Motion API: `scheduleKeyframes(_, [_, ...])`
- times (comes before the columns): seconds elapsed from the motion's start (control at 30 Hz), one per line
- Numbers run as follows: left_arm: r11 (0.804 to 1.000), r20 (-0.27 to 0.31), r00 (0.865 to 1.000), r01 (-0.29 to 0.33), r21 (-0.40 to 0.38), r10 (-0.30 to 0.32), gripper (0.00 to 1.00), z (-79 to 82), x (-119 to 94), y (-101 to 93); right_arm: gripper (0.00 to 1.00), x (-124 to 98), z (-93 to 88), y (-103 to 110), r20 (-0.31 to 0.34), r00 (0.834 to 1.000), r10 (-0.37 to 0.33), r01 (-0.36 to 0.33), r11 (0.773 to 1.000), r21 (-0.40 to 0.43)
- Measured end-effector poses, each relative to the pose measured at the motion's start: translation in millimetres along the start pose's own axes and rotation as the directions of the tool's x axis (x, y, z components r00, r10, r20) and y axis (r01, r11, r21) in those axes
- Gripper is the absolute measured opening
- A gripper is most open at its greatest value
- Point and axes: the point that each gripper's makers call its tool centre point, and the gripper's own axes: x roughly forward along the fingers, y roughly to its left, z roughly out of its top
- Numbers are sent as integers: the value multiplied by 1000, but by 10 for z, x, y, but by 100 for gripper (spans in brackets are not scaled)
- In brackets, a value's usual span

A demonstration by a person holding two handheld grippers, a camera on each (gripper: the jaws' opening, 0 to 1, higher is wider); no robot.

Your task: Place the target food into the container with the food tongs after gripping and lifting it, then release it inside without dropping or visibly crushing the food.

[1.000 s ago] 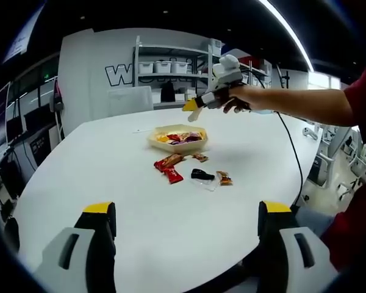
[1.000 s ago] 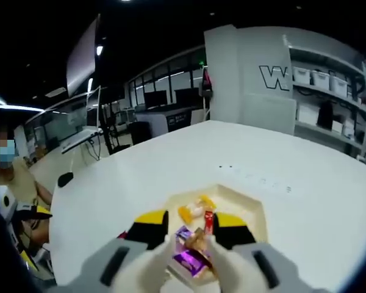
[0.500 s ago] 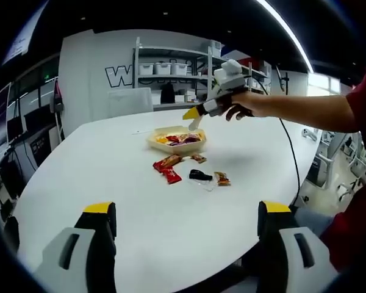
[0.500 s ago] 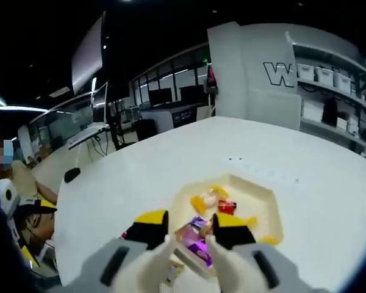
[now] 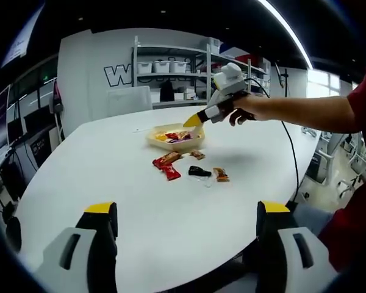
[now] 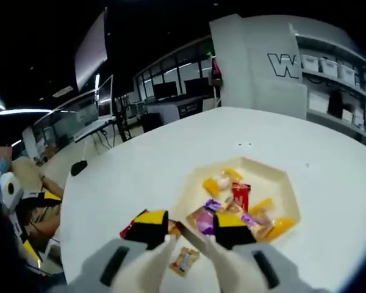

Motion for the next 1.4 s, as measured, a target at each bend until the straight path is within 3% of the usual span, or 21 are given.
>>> scheduleKeyframes(0.3, [1000,-7,1000,19,8,-19,90,-5,16,-64,23,57,-242,81,-45,999,12,-13,1000,-12])
scheduleKeyframes(0.67, [1000,-19,1000,17,13,-17,89,-37,6,-65,23,122,-372,106,-64,998,-3,-1,998,-57])
scheduleKeyframes(0.8, [1000,-22,1000,16,9,-16,89,-59,-2,-61,23,130,-343,107,-53,999,0,-3,999,-54])
scheduleKeyframes(1.03, [1000,-27,1000,12,14,-11,88,-72,-10,-42,23,106,-418,188,-67,998,-12,3,992,-123])
scheduleKeyframes(1.17, [1000,-28,999,18,17,-18,88,-68,-2,-58,22,128,-449,238,-47,999,-15,4,974,-225])
scheduleKeyframes(1.23, [1000,-23,1000,21,16,-20,88,-51,-4,-62,20,125,-524,259,-81,996,-25,6,976,-220])
scheduleKeyframes(1.3, [1000,-24,1000,17,26,-17,88,-45,-7,-55,20,121,-529,288,-81,997,-2,-12,986,-169])
scheduleKeyframes(1.4, [999,-23,1000,18,27,-17,88,-32,-8,-51,18,103,-519,246,-78,997,-9,-3,986,-164])
